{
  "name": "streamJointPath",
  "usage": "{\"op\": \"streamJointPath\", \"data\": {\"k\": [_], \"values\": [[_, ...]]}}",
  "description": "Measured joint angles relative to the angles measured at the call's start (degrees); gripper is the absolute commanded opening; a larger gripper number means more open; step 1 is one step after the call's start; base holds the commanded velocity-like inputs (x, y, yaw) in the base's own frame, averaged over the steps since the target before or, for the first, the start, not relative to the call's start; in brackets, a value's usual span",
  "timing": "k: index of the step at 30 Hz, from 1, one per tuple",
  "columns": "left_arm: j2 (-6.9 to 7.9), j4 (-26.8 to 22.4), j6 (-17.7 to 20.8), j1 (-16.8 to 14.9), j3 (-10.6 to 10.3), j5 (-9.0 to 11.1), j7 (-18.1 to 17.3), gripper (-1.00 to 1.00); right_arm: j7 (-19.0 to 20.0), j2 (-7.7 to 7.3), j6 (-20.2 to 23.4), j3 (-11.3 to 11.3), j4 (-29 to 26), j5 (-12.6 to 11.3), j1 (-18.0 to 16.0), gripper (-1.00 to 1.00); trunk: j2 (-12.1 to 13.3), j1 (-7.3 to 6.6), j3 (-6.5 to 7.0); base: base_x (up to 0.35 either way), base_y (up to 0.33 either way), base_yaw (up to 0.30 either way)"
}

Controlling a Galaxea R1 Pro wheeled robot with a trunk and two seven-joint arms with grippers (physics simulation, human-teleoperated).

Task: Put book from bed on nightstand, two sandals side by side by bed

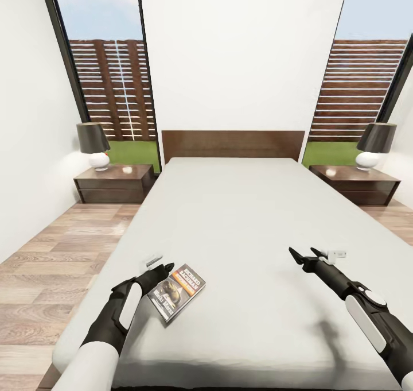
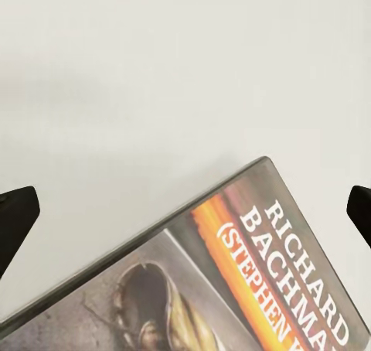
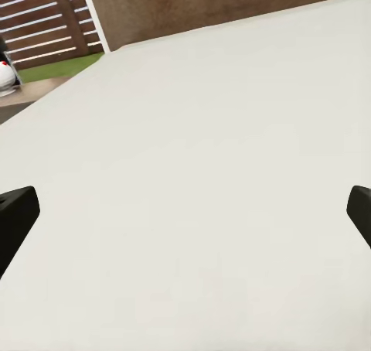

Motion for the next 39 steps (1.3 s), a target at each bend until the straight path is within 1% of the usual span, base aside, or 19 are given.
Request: {"op": "streamJointPath", "data": {"k": [21, 25, 37, 39], "values": [[0.0, 0.0, 0.0, 0.0, 0.0, 0.0, 0.0, 1.0, 0.0, 0.01, 0.0, 0.0, 0.0, 0.0, 0.0, 1.0, 0.0, 0.0, 0.0, 0.0, 0.0, 0.0], [0.0, 0.0, 0.0, 0.0, 0.0, 0.0, 0.0, 1.0, 0.0, -0.01, 0.0, 0.0, 0.0, 0.0, 0.0, 1.0, -1.6, 0.87, -0.71, 0.0, 0.0, 0.0], [0.0, 0.0, 0.0, 0.0, 0.0, 0.0, 0.0, 1.0, 0.0, -0.03, 0.0, 0.0, 0.0, 0.0, 0.0, 1.0, -1.6, 0.88, -0.72, 0.0, 0.0, 0.0], [0.0, 0.0, 0.0, 0.0, 0.0, 0.0, 0.0, 1.0, 0.0, -0.01, 0.0, 0.0, 0.0, 0.0, 0.0, 1.0, -2.4, 1.31, -1.07, 0.0, 0.0, 0.0]]}}
